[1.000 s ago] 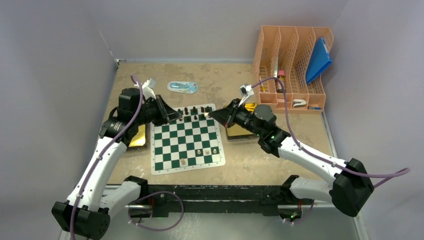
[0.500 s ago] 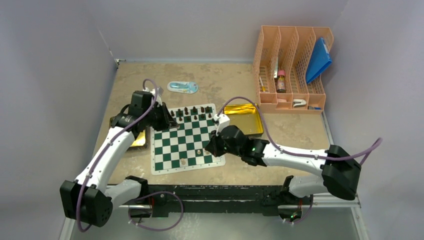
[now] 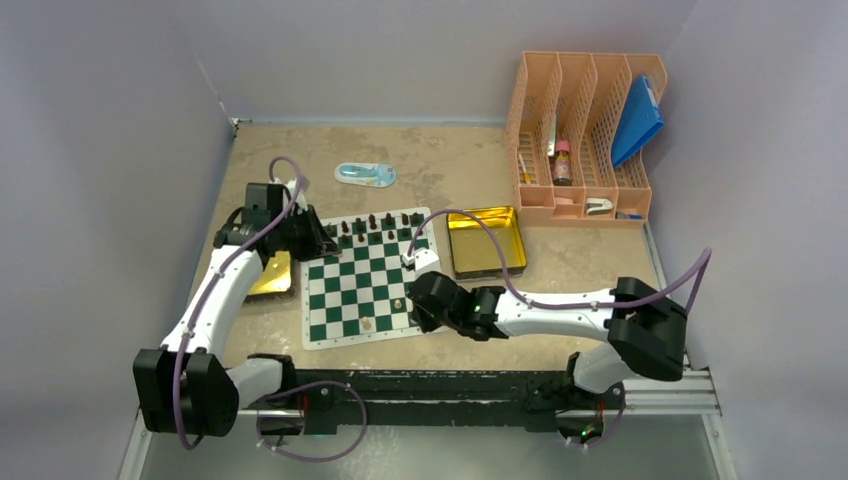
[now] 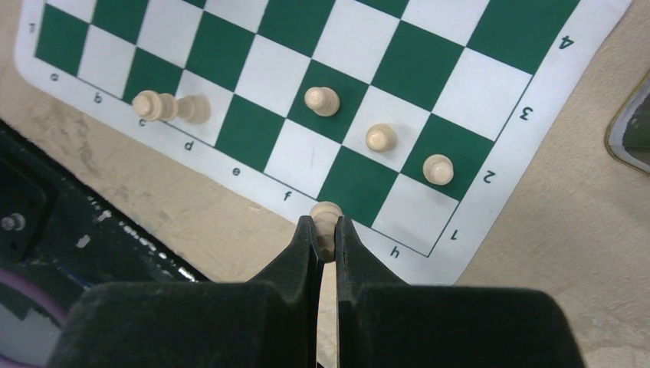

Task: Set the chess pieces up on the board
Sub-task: Place the chess piece on the chessboard.

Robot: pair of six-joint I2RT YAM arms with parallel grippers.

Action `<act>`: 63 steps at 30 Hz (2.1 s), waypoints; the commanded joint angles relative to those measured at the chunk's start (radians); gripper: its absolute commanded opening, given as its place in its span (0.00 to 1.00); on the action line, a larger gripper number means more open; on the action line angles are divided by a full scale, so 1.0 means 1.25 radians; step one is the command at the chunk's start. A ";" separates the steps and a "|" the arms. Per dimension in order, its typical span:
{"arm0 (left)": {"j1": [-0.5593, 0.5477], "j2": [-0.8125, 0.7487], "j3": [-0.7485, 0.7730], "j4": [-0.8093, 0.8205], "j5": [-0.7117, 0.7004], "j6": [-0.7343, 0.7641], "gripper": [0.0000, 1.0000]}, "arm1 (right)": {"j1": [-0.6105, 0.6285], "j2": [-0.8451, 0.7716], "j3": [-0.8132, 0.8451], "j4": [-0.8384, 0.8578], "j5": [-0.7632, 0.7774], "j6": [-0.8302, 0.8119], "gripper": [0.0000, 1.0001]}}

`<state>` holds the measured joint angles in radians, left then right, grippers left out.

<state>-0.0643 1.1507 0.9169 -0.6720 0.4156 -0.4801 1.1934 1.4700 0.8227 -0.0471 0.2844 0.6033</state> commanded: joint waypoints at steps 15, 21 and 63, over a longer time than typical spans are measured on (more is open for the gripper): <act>0.008 0.028 0.005 0.018 0.112 0.063 0.01 | 0.012 0.117 0.117 -0.085 0.103 0.013 0.05; 0.008 0.018 0.009 0.006 0.112 0.073 0.02 | 0.017 0.128 0.126 -0.093 0.102 0.015 0.06; -0.167 0.113 0.104 -0.078 0.090 0.058 0.08 | 0.021 -0.177 0.126 -0.135 0.137 0.059 0.83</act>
<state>-0.2417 1.2850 0.9939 -0.7494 0.5774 -0.3866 1.2167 1.3476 0.9882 -0.2417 0.4046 0.6621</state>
